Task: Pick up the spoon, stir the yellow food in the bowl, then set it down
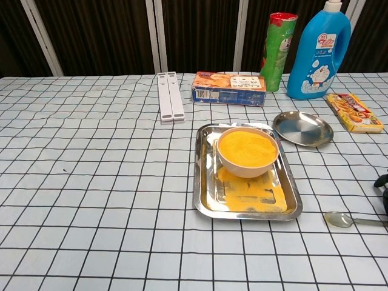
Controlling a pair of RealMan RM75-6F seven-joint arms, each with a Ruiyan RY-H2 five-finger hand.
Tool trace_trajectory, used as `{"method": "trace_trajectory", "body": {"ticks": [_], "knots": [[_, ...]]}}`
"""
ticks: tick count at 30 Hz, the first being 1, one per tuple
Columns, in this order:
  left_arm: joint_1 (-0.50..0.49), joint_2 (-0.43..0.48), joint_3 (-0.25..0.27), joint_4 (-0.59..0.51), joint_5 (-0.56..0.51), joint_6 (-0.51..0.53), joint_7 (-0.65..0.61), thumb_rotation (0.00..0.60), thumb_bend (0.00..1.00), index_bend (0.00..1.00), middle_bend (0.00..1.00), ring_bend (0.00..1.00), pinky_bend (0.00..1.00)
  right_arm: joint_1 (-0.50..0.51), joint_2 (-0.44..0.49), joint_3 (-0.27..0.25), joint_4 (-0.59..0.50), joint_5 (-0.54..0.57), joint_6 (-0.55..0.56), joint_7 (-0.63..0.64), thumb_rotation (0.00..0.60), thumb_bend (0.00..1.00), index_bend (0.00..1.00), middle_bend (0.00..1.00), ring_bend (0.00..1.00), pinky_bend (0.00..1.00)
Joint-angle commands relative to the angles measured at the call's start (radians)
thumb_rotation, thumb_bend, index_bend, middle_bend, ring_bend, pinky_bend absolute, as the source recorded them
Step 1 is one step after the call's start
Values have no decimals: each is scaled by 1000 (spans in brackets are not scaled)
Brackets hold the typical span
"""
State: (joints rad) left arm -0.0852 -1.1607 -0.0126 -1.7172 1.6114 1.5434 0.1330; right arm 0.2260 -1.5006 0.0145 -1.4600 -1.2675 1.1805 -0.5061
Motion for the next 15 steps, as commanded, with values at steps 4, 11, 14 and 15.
{"method": "trace_trajectory", "body": {"ticks": [4,11,14,15], "knots": [[0,0,0,0,0,-1,0,600,0,0,0,0,36,0,2,-2,-4,1,2,1,600,448,587,204,0,0],[-1,0,-1,-2,-2,-3,1,600,0,0,0,0,36,2,11,-2,-16,2,5,6,600,450,606,216,0,0],[-1,0,-1,-1,-1,-3,1,600,0,0,0,0,35,4,24,2,-35,-8,16,11,600,461,606,220,1,0],[-1,0,-1,-1,-2,-4,1,600,0,0,0,0,35,5,28,4,-43,-13,21,13,600,465,606,224,4,0]]}}
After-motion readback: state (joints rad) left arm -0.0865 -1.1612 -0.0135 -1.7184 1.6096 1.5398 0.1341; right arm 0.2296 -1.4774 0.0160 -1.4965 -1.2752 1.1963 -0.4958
